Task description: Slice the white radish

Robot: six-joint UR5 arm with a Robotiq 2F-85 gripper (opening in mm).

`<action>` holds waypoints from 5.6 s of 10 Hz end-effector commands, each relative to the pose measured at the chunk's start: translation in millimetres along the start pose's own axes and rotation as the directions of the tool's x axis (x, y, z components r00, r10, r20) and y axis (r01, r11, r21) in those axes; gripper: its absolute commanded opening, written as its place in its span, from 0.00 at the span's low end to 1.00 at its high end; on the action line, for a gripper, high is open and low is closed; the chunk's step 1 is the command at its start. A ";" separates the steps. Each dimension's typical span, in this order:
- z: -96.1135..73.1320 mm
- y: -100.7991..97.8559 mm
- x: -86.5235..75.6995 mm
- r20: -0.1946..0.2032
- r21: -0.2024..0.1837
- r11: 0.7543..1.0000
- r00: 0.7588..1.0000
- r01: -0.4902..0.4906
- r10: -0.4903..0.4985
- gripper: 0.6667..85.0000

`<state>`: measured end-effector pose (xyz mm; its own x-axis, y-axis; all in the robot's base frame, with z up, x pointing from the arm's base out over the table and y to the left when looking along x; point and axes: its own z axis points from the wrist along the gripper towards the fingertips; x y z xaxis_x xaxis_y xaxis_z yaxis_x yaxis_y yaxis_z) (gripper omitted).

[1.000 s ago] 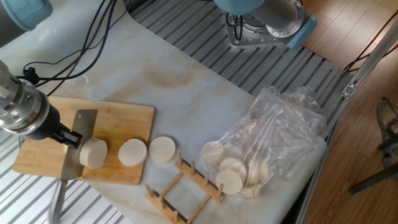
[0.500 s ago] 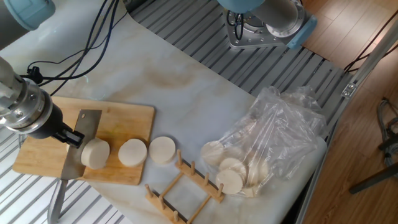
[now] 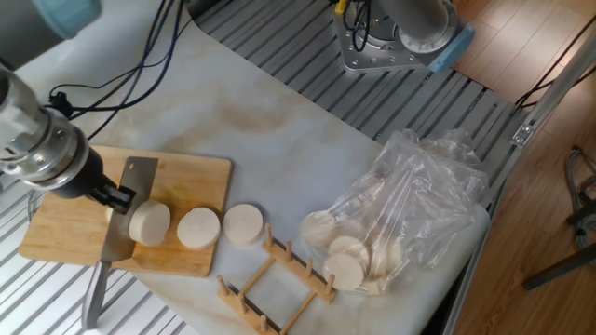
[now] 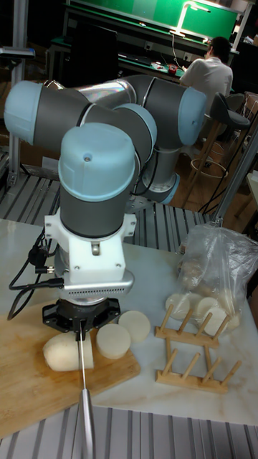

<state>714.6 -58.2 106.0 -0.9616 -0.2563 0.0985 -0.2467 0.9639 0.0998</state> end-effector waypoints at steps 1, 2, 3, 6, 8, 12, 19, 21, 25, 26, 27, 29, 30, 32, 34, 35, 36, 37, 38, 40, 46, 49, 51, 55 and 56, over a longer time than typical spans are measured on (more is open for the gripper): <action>-14.3 -3.4 5.6 0.013 0.004 0.999 0.999 0.039 -0.039 0.01; -19.8 -6.0 6.0 0.014 -0.001 0.999 0.999 0.044 -0.044 0.01; -20.7 -6.7 3.5 0.029 0.004 0.999 0.999 0.039 -0.039 0.01; -13.0 1.1 -21.0 0.143 -0.013 0.998 0.988 0.054 -0.052 0.01; -22.8 8.3 -29.6 0.188 -0.016 0.995 0.978 0.095 -0.090 0.01; -12.4 18.1 -15.4 0.156 -0.025 0.986 0.975 0.167 -0.161 0.01; -15.7 13.2 13.4 0.103 -0.071 0.952 0.952 0.297 -0.289 0.31; -14.7 10.2 13.8 0.095 -0.065 0.955 0.954 0.290 -0.283 0.36; -25.2 14.4 -2.5 0.073 -0.048 0.972 0.972 0.229 -0.225 0.36; -30.4 23.1 -7.2 0.054 -0.058 0.977 0.978 0.205 -0.202 0.36; -36.4 33.7 -9.5 0.020 -0.069 0.983 0.985 0.170 -0.169 0.36; -40.1 35.5 -7.7 -0.068 -0.029 0.994 0.992 0.106 -0.108 0.37; -32.9 31.8 -8.8 -0.088 -0.011 0.995 0.992 0.095 -0.096 0.37; -8.0 23.5 -10.6 -0.106 0.016 0.997 0.992 0.075 -0.072 0.37; 5.0 15.9 -0.6 -0.153 0.065 0.996 0.987 0.060 -0.050 0.37; 3.0 20.2 11.2 -0.190 0.069 0.996 0.981 0.053 -0.040 0.37; 2.8 23.7 18.0 -0.211 0.072 0.996 0.977 0.047 -0.030 0.37; 4.6 25.5 18.7 -0.214 0.071 0.996 0.977 0.045 -0.029 0.37; 6.0 25.3 20.1 -0.220 0.072 0.996 0.975 0.044 -0.027 0.36; 5.8 26.3 20.0 -0.221 0.071 0.997 0.975 0.044 -0.027 0.34; 8.8 19.9 25.4 -0.194 0.100 0.993 0.980 0.063 -0.042 0.01; -4.9 23.1 30.3 -0.179 0.093 0.990 0.980 0.110 -0.092 0.01; 20.5 20.2 27.6 -0.119 0.086 0.987 0.985 0.135 -0.125 0.01; 10.7 0.4 24.2 -0.087 0.106 0.958 0.962 0.266 -0.257 0.01; 2.8 -4.9 32.5 -0.110 0.109 0.955 0.958 0.277 -0.265 0.01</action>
<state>688.8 -58.3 94.8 -0.8725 -0.4564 0.1745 -0.4615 0.8871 0.0124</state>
